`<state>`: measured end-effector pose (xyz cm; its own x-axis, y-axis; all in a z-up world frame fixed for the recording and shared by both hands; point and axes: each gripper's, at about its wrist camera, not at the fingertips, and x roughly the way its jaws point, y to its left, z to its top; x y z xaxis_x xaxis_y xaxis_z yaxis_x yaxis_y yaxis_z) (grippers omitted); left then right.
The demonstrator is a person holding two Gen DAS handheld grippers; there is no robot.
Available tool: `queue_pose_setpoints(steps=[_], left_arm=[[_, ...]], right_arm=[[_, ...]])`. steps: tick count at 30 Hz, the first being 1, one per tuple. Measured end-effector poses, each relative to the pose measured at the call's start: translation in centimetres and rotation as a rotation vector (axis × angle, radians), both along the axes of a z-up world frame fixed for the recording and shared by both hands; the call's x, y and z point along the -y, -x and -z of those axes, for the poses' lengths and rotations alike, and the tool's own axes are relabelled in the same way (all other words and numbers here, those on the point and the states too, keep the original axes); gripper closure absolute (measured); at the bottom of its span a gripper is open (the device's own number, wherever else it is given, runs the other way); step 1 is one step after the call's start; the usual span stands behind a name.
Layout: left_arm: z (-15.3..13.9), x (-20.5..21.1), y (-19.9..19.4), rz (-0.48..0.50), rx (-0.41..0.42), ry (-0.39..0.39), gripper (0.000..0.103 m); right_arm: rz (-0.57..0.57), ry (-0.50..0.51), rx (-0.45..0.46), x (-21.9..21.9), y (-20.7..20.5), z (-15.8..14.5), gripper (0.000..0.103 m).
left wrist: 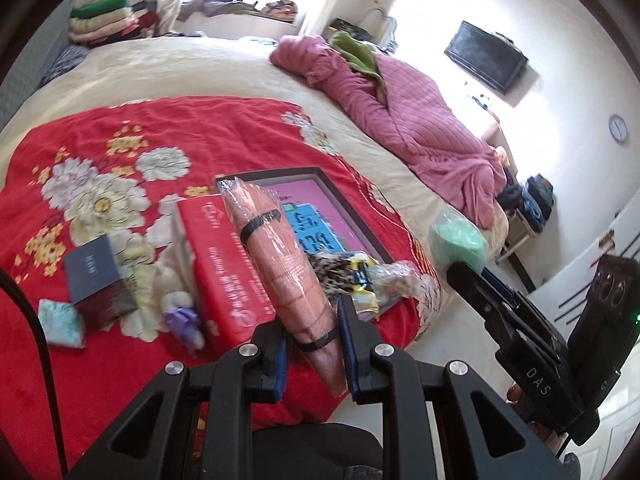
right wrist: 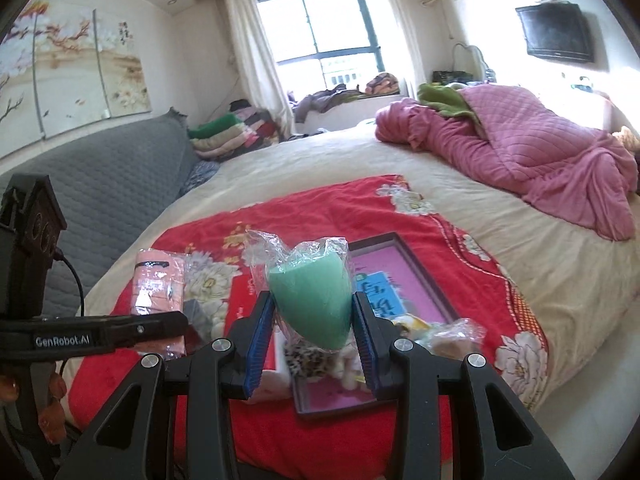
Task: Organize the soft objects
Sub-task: 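Lift and carry the pink tube and green sponge over the pink book tray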
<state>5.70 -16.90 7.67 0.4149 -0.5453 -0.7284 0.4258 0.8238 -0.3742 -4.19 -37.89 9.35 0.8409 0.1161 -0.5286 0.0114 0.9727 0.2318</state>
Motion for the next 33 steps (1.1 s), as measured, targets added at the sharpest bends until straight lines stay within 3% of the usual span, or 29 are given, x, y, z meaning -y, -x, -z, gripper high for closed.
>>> queue_pose_setpoints(steps=[13,33], left_arm=[[2.0,4.8,0.8,0.078,-0.007,-0.081,0.081],[7.4,9.0,-0.4,0.138,-0.123,-0.142,0.081]], right_arm=[[0.043,-0.040,-0.017,2.6,0.3,1.9,0.063],[0.112,-0.090,-0.080,6.0,-0.1,5.8,0.063]])
